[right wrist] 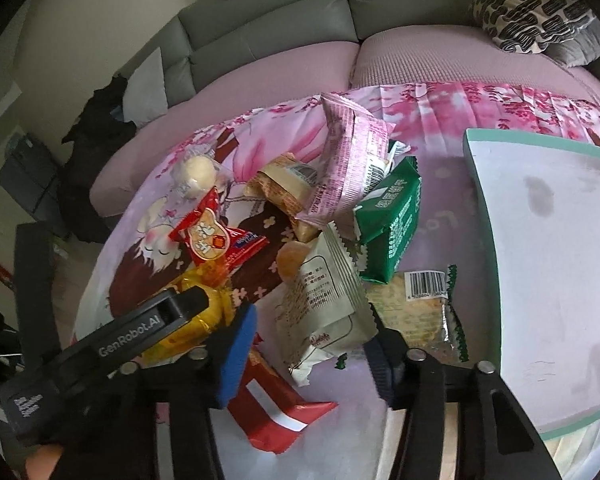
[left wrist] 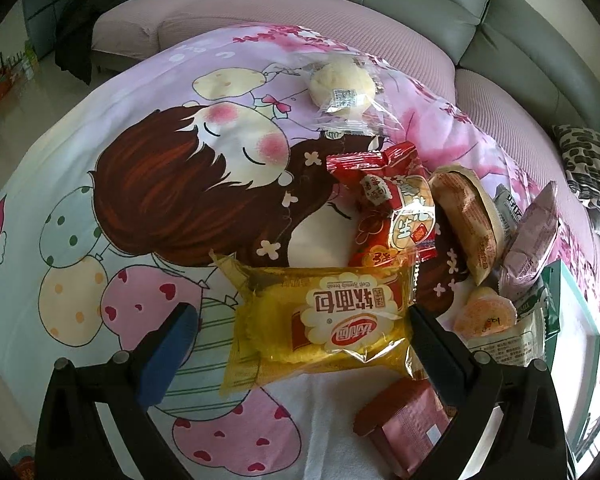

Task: Organize snacks
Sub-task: 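Close the left tool on the yellow bread bag while the right tool grasps the white sachet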

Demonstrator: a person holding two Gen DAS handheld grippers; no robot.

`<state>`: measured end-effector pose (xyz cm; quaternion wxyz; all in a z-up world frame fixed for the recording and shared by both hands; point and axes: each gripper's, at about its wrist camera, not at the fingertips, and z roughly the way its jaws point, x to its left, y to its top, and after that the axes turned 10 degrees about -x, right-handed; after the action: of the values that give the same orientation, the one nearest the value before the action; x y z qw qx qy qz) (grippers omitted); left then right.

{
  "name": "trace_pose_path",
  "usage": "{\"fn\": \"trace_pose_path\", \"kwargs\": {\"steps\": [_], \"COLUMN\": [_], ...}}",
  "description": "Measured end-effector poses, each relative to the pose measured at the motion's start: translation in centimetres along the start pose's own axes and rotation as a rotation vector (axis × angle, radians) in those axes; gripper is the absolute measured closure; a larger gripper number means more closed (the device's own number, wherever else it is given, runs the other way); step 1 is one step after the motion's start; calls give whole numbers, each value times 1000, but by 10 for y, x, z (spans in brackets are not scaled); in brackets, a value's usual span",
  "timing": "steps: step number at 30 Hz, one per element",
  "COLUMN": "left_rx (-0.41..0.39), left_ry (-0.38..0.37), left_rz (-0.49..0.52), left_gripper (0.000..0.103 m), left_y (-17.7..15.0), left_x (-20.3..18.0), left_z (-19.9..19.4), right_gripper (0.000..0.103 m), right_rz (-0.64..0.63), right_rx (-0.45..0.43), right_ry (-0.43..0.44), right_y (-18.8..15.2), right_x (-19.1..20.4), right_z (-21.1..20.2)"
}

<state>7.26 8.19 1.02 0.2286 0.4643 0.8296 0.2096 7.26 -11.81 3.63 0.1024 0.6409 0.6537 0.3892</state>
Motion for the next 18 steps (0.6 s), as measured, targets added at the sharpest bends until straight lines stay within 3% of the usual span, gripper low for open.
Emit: {"fn": "trace_pose_path", "kwargs": {"steps": [13,18], "left_rx": [5,13], "left_ry": [-13,-18], "left_rz": [-8,-6], "left_gripper": [0,0], "left_y": [-1,-2], "left_x": [2,1], "left_z": [1,4], "right_gripper": [79,81], "right_rz": [-7,-4], "right_rx": [13,27], "right_ry": [21,15], "right_y": [-6,-9], "right_x": [2,0], "right_z": [6,12]}}
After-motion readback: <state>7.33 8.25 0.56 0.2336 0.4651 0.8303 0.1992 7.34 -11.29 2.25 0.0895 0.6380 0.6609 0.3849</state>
